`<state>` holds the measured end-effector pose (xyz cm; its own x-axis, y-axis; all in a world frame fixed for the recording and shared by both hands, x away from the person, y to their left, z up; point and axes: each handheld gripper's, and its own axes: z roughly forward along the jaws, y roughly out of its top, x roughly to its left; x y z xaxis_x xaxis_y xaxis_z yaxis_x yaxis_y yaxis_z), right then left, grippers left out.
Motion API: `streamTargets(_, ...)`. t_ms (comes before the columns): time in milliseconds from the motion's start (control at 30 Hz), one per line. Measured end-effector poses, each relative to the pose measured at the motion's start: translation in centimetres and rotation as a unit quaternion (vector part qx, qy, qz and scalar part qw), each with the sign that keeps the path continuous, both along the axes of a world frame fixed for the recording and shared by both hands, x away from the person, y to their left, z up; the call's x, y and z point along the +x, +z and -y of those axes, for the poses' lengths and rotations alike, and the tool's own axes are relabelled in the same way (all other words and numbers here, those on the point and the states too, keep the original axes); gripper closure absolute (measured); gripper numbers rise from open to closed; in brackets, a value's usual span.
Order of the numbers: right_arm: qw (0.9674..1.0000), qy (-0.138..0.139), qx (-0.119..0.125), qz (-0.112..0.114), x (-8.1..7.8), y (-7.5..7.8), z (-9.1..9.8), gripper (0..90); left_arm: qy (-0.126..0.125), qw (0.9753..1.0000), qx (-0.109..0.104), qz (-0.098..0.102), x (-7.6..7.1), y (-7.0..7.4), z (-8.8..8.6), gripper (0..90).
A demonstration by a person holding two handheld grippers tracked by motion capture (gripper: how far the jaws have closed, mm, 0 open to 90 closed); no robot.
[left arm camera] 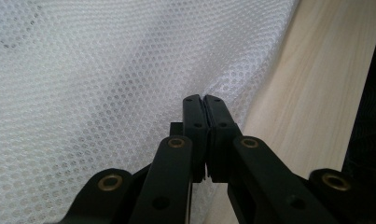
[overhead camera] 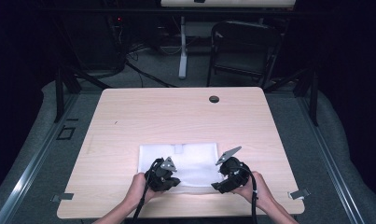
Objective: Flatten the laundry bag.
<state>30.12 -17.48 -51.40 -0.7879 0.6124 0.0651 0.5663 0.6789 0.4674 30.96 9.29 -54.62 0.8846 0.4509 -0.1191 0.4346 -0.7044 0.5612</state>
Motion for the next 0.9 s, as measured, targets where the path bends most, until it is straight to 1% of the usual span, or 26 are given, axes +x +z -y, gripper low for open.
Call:
streamTargets(33, 1.0, 0.0, 0.004, 0.005, -0.3, 0.2, -0.1, 37.2, 0.002, 1.0, -0.003, 0.001, 0.0, 0.1, 0.0, 88.7)
streamTargets(67, 1.0, 0.006, 0.003, 0.006, -0.3, 0.4, -0.2, 38.1, 0.002, 1.0, -0.005, 0.003, 0.0, 0.2, 0.0, 88.6)
streamTargets(100, 0.9999, 0.004, 0.007, 0.008, -0.5, 0.4, -0.3, 39.0, 0.004, 1.0, -0.007, 0.005, -0.1, 0.3, 0.0, 88.6)
streamTargets(133, 0.9999, 0.004, 0.007, 0.008, -0.5, 0.4, -0.3, 39.0, 0.005, 0.9999, -0.008, 0.008, -0.1, 0.5, -0.1, 88.6)
streamTargets(167, 0.9999, 0.008, 0.005, 0.011, -0.6, 0.5, -0.4, 41.9, 0.005, 0.9999, -0.01, 0.01, -0.1, 0.6, -0.1, 88.6)
streamTargets(233, 0.9998, 0.008, 0.009, 0.015, -0.7, 0.5, -0.5, 43.7, 0.012, 0.9997, -0.013, 0.016, -0.1, 0.8, -0.2, 88.6)
streamTargets(267, 0.9997, 0.016, 0.01, 0.018, -0.8, 0.7, -0.6, 46.1, 0.014, 0.9996, -0.015, 0.017, -0.1, 0.9, -0.3, 88.6)
streamTargets(300, 0.9997, 0.016, 0.01, 0.018, -0.8, 0.7, -0.6, 46.1, 0.014, 0.9996, -0.016, 0.02, -0.1, 1.0, -0.4, 88.6)
streamTargets(333, 0.9996, 0.015, 0.011, 0.021, -1.0, 0.7, -0.8, 47.9, 0.017, 0.9994, -0.019, 0.022, 0.0, 1.1, -0.4, 88.6)
streamTargets(367, 0.9994, 0.018, 0.015, 0.025, -1.1, 0.8, -0.9, 52.0, 0.021, 0.9992, -0.022, 0.026, 0.0, 1.2, -0.5, 88.6)
streamTargets(433, 0.9992, 0.021, 0.018, 0.028, -1.2, 0.9, -1.0, 56.2, 0.025, 0.999, -0.024, 0.03, 0.0, 1.4, -0.6, 88.6)
streamTargets(467, 0.9992, 0.021, 0.018, 0.028, -1.2, 0.9, -1.0, 56.2, 0.025, 0.999, -0.024, 0.03, 0.0, 1.4, -0.6, 88.6)
streamTargets(500, 0.999, 0.028, 0.017, 0.031, -1.3, 1.0, -1.2, 59.2, 0.03, 0.9986, -0.029, 0.034, 0.0, 1.4, -0.5, 88.6)
streamTargets(533, 0.9989, 0.026, 0.02, 0.034, -1.3, 1.0, -1.3, 61.4, 0.03, 0.9986, -0.029, 0.034, 0.0, 1.4, -0.5, 88.6)
streamTargets(567, 0.9989, 0.026, 0.02, 0.034, -1.3, 1.0, -1.3, 61.4, 0.029, 0.9986, -0.026, 0.037, 0.0, 1.5, -0.5, 88.6)
streamTargets(600, 0.9988, 0.03, 0.019, 0.034, -1.4, 1.0, -1.4, 63.6, 0.029, 0.9984, -0.026, 0.04, -0.1, 1.6, -0.5, 88.6)
streamTargets(633, 0.9983, 0.031, 0.027, 0.04, -1.6, 1.1, -1.7, 68.6, 0.03, 0.9983, -0.027, 0.041, -0.1, 1.6, -0.5, 88.6)
streamTargets(667, 0.9982, 0.036, 0.027, 0.041, -1.7, 1.1, -1.8, 70.7, 0.032, 0.9982, -0.026, 0.044, -0.1, 1.8, -0.5, 88.6)
streamTargets(700, 0.9982, 0.036, 0.027, 0.041, -1.7, 1.1, -1.8, 70.7, 0.032, 0.9982, -0.026, 0.044, -0.1, 1.8, -0.5, 88.6)
streamTargets(733, 0.9976, 0.045, 0.026, 0.046, -1.9, 1.2, -2.2, 74.5, 0.032, 0.9983, -0.025, 0.042, -0.1, 1.8, -0.5, 88.6)
streamTargets(833, 0.9966, 0.059, 0.027, 0.05, -2.3, 0.9, -3.1, 79.8, 0.035, 0.9981, -0.027, 0.044, -0.1, 1.8, -0.4, 88.6)
streamTargets(900, 0.9964, 0.061, 0.027, 0.052, -2.4, 0.8, -3.4, 81.3, 0.036, 0.9981, -0.025, 0.044, -0.1, 1.8, -0.4, 88.6)
